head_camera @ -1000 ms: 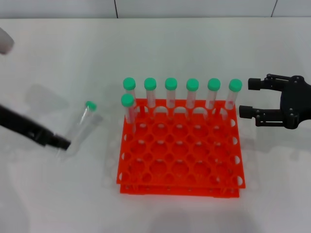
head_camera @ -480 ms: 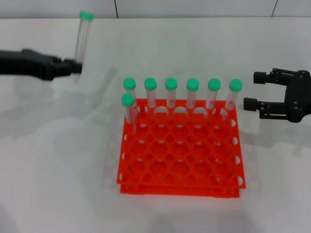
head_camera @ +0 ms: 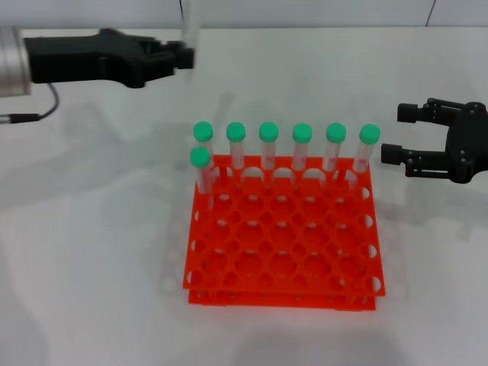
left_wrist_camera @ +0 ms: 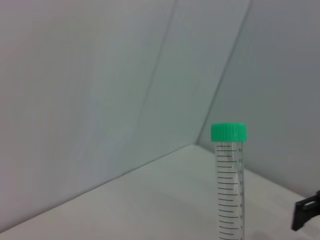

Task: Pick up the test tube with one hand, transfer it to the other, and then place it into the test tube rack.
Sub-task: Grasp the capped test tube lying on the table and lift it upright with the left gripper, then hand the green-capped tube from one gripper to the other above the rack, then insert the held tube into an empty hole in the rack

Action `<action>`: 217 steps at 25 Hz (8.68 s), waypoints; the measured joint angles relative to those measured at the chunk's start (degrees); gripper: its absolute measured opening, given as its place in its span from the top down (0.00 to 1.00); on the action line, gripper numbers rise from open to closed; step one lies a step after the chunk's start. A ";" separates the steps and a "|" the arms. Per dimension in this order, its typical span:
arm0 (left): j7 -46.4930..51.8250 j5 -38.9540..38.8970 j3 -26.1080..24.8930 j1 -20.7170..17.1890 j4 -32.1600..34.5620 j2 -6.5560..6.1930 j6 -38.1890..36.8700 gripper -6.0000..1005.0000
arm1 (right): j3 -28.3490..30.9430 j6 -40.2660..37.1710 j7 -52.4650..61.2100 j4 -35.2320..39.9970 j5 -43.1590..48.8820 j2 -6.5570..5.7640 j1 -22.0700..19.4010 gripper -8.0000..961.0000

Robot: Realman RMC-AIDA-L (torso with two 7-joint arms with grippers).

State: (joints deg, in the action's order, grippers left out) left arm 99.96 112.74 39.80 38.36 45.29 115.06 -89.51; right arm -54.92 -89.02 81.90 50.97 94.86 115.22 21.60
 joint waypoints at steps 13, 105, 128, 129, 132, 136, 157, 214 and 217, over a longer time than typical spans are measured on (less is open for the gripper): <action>-11.03 -3.66 0.13 3.08 -8.96 2.04 -3.29 0.82 | 0.00 -0.01 -0.54 0.00 -1.34 -0.22 -0.13 0.17; -3.08 1.52 11.53 4.42 -9.35 3.82 -2.15 0.82 | -5.14 -0.84 3.31 -8.08 -11.11 0.50 7.39 0.21; -2.98 1.43 11.97 4.65 -10.68 3.94 -1.84 0.82 | -6.69 0.71 3.19 -9.58 -11.27 0.61 9.76 0.30; -2.98 1.43 11.97 4.68 -10.68 3.94 -1.83 0.82 | -6.70 0.73 3.18 -9.63 -11.25 0.61 9.76 0.31; -2.98 1.44 11.97 4.73 -10.68 3.94 -1.82 0.82 | -6.76 0.87 3.18 -10.16 -11.16 0.57 9.89 0.35; -2.93 1.46 11.97 4.86 -10.68 3.94 -1.81 0.82 | -6.78 1.26 3.18 -11.35 -11.16 0.43 10.25 0.42; -2.93 1.40 12.78 4.97 -10.67 3.94 -1.71 0.81 | -6.77 1.48 3.42 -11.50 -10.96 0.35 11.02 0.69; 5.88 0.96 14.18 -1.58 5.50 3.98 -5.39 0.11 | -7.63 0.69 3.67 -10.28 -11.76 0.29 10.39 0.71; 6.79 0.85 13.82 -3.24 9.36 3.94 -5.45 0.11 | -7.64 0.77 3.68 -10.28 -11.85 0.28 10.38 0.72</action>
State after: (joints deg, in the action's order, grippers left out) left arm 106.75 113.59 53.62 35.12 54.65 119.00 -94.96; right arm -62.56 -88.26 85.58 40.69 83.01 115.50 31.98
